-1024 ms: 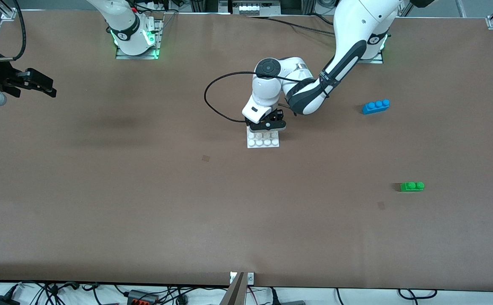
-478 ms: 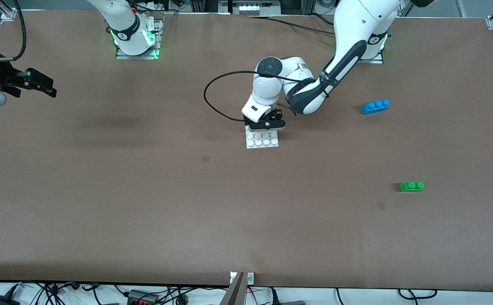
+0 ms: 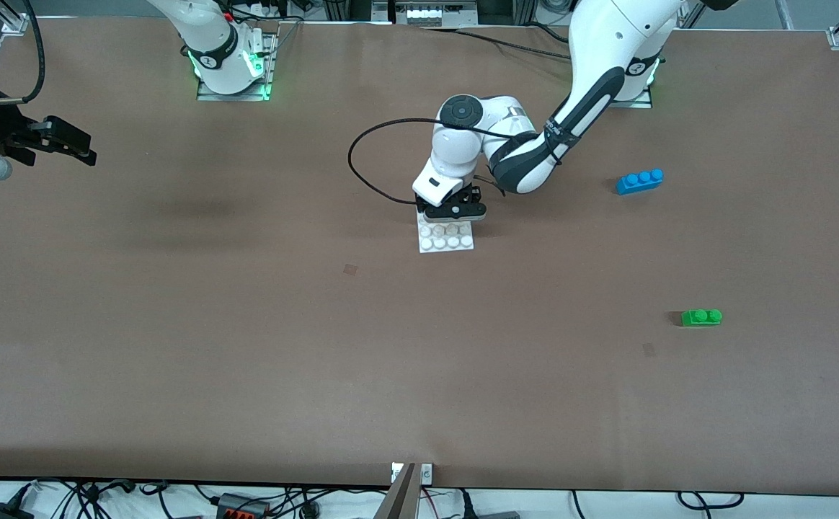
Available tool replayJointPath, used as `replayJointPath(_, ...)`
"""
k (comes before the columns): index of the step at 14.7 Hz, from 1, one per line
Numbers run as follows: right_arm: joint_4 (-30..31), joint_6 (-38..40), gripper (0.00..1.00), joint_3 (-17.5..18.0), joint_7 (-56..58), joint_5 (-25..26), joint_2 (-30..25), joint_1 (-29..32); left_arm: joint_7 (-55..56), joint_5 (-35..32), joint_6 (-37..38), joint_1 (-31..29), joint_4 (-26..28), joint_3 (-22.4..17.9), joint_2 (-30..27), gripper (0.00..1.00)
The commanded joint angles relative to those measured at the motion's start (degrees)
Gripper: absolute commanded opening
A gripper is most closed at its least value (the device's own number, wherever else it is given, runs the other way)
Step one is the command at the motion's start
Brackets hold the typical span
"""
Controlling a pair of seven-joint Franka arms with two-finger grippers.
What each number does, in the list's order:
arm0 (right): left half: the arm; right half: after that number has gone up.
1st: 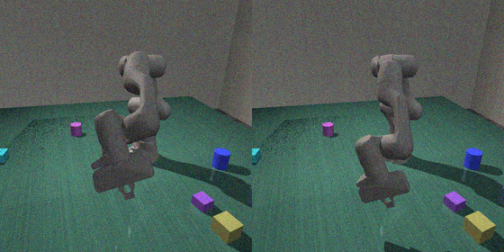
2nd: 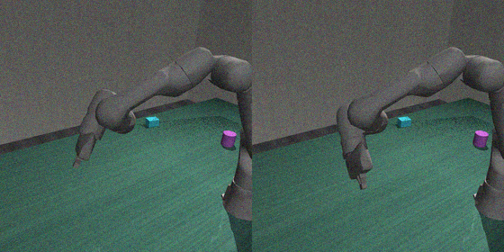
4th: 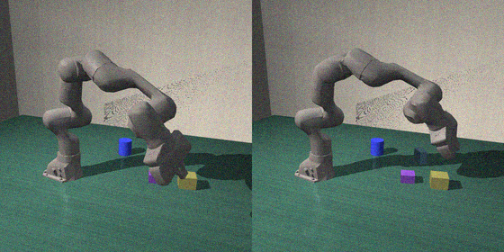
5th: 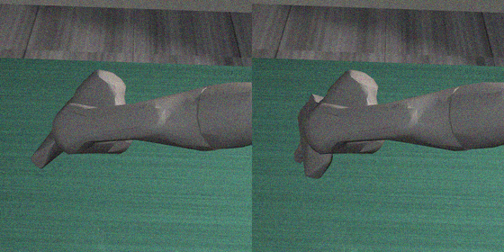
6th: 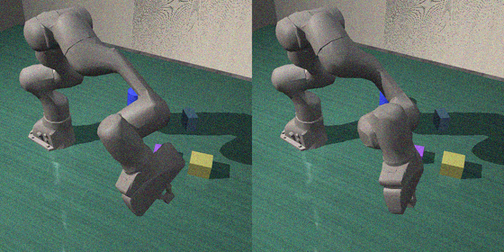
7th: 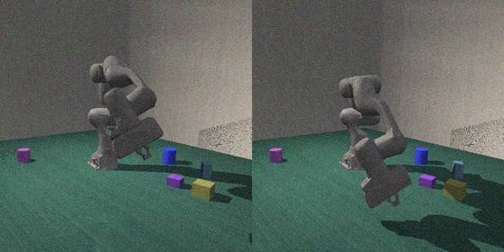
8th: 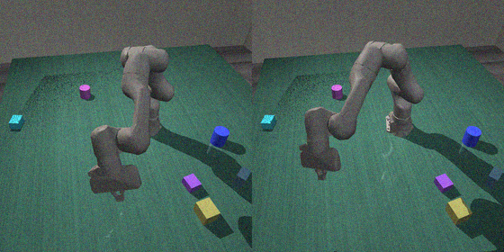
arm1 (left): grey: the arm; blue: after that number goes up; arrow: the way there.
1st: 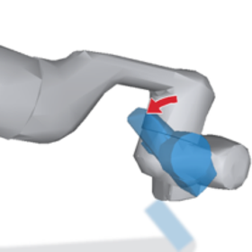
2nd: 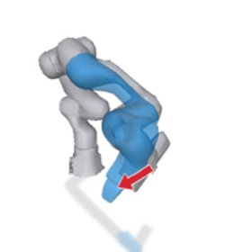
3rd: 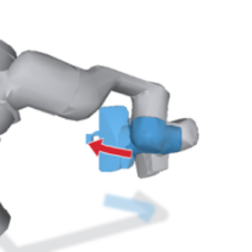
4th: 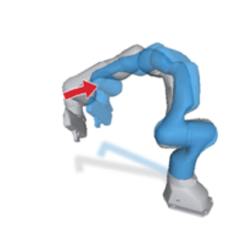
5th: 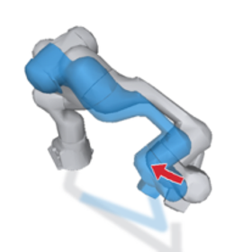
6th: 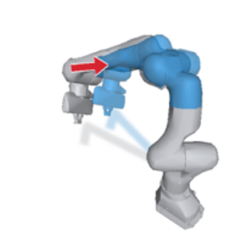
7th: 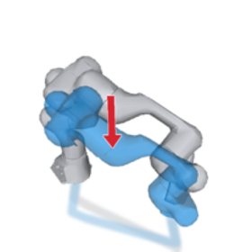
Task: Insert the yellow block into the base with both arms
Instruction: 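Press the yellow brick down onto the base studs with the left gripper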
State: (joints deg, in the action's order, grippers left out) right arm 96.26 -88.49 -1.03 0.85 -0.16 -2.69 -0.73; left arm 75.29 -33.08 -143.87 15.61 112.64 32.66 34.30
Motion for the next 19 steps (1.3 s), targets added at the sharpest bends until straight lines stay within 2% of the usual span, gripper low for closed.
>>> replayJointPath(1, 0.0, 0.3, 1.0, 0.0, -0.1, 0.1, -0.6, -0.2, 1.6, -2.6, -1.1, -0.1, 1.4, -0.3, -0.8, 0.56)
replayJointPath(13, 0.0, 0.4, 1.0, 0.0, -0.1, 0.1, -0.6, -0.2, 2.6, -4.8, -1.1, 0.6, 1.4, -0.5, 0.1, 0.56)
replayJointPath(15, 0.0, 0.3, 1.0, 0.0, -0.1, 0.1, -0.6, -0.1, 2.6, -4.8, -1.1, 0.6, 1.4, -0.5, 0.1, 0.51)
replayJointPath(19, 0.1, 0.4, 1.0, 0.0, -0.1, 0.1, -0.6, -0.1, 2.8, -4.8, -1.1, 0.6, 1.4, -0.5, 0.1, 0.52)
